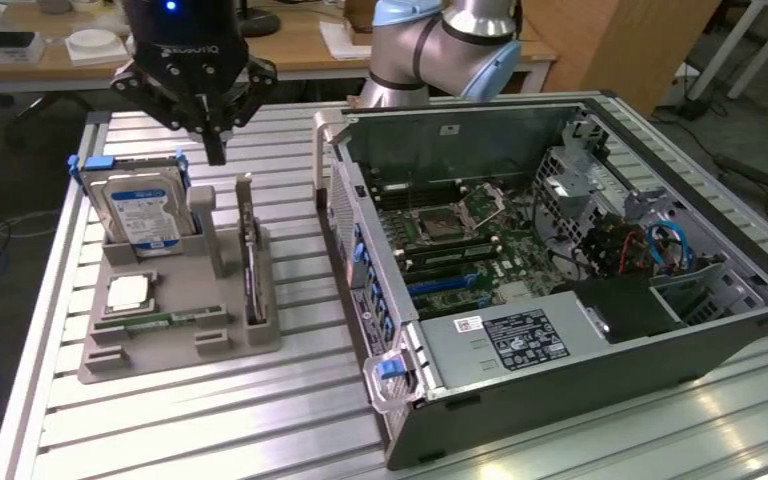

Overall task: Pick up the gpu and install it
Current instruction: 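Reach for the gpu, then pick up the gpu and move the gpu toward the slot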

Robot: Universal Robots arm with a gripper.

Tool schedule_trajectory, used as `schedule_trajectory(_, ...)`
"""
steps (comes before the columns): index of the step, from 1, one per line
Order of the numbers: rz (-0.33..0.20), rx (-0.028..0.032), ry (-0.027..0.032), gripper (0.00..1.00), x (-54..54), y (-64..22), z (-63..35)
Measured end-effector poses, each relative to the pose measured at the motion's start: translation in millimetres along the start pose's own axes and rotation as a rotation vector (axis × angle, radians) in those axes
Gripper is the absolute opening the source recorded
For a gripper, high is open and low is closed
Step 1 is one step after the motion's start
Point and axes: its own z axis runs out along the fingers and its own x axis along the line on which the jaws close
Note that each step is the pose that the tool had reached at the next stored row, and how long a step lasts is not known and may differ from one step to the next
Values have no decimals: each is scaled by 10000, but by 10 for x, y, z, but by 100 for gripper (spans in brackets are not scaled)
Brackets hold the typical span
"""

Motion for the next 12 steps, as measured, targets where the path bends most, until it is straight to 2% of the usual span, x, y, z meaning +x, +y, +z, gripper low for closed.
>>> schedule_trajectory(3,0,0,0,10,53,-4,0)
schedule_trajectory(12,0,0,0,11,53,-4,-1)
